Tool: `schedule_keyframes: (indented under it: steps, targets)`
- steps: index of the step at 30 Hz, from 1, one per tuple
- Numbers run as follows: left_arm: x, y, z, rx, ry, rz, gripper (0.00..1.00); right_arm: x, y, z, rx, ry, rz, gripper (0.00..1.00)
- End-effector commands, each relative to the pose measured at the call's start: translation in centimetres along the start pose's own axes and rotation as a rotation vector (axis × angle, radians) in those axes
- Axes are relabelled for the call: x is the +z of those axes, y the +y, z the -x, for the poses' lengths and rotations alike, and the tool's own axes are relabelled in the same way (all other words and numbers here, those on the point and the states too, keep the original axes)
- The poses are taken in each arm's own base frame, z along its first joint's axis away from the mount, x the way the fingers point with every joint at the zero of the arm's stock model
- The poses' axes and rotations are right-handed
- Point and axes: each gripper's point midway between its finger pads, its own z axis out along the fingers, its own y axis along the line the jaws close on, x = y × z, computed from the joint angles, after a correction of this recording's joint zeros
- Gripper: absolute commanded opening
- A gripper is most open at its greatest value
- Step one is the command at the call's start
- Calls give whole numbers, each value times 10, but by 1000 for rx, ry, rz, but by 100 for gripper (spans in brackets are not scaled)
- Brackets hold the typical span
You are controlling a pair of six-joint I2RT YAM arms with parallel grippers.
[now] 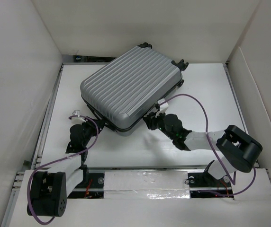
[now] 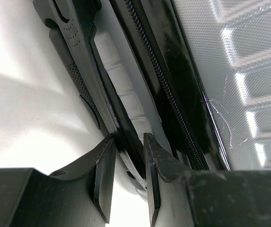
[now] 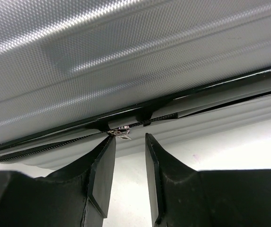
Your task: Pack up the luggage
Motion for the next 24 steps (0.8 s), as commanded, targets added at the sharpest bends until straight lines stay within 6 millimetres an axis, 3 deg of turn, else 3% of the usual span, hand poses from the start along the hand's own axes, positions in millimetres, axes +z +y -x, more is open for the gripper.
schedule_keyframes:
  steps: [1, 10, 17, 20, 24]
  targets:
    - [-9, -29, -29, 117, 141, -178, 0, 3, 17, 17, 5, -56, 50, 38]
    - [-9, -28, -29, 116, 139, -178, 0, 0, 16, 14, 15, -53, 32, 40]
    - [-9, -28, -30, 117, 141, -178, 0, 10, -9, 25, 13, -96, -125, 38]
    - [-9, -28, -30, 115, 142, -177, 0, 16, -6, 31, 9, -121, -114, 34]
    - [-9, -28, -30, 119, 141, -178, 0, 20, -1, 31, 16, -134, -86, 16]
